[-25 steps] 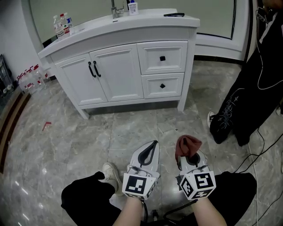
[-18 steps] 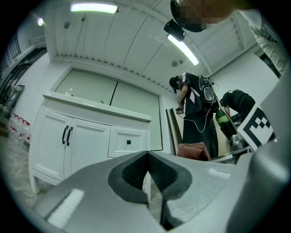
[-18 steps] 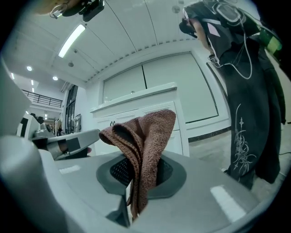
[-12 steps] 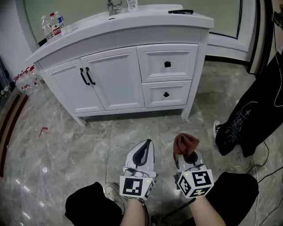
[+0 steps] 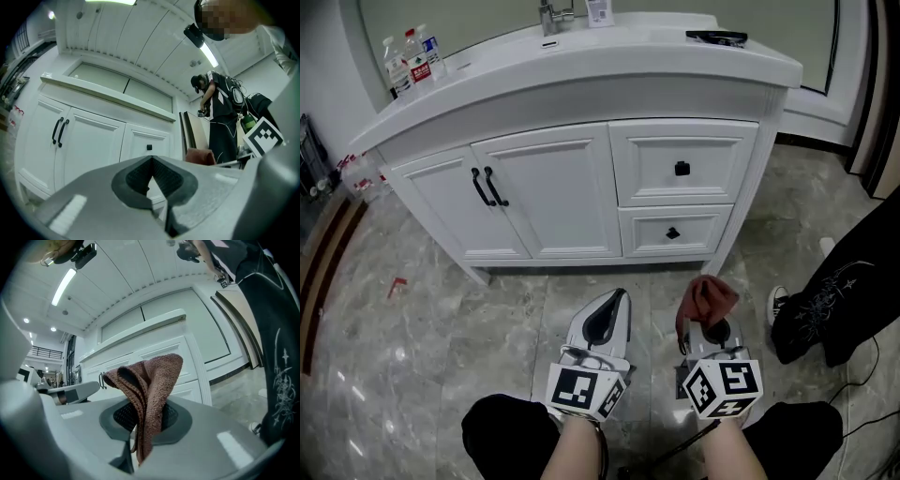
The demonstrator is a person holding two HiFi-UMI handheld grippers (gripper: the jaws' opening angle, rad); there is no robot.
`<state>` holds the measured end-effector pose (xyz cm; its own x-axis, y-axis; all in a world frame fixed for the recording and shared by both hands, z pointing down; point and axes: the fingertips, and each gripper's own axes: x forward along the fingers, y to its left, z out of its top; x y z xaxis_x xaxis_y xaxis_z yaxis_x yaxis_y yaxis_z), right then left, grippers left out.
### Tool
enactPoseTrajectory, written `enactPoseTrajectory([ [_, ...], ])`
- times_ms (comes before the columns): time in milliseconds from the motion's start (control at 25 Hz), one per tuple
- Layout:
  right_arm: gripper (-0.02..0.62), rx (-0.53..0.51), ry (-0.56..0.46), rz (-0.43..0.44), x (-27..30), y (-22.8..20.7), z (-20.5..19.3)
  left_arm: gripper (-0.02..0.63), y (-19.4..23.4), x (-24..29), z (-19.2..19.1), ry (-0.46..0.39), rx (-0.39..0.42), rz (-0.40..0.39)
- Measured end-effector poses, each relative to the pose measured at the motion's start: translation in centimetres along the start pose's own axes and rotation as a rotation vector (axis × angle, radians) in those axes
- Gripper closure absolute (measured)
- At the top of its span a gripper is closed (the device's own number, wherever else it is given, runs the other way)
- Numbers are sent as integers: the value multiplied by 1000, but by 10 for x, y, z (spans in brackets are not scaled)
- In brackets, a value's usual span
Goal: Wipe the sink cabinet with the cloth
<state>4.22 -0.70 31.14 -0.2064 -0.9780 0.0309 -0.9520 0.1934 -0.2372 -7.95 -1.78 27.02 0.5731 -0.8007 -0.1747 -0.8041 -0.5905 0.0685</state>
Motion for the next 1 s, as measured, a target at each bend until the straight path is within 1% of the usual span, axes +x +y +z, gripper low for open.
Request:
enactPoseTrajectory([
  [320, 520, -84, -35, 51, 74, 5, 30, 606, 53, 51, 7, 2, 57, 1],
  [560, 520, -135, -83, 100, 131, 6, 64, 606, 81, 87, 10, -23, 33, 5],
  [680, 520, -156, -109, 146, 159, 14, 84, 606, 91, 107, 20, -40, 37, 4],
  [760, 520, -178, -124, 185, 176, 24, 97, 606, 98, 118, 26, -43, 53, 5],
  [880, 520, -227, -144, 241, 197, 43, 111, 606, 106, 132, 30, -43, 96, 3],
  [1000, 520, -281, -155, 292, 214, 63, 119, 606, 108, 138, 28, -45, 109, -2],
])
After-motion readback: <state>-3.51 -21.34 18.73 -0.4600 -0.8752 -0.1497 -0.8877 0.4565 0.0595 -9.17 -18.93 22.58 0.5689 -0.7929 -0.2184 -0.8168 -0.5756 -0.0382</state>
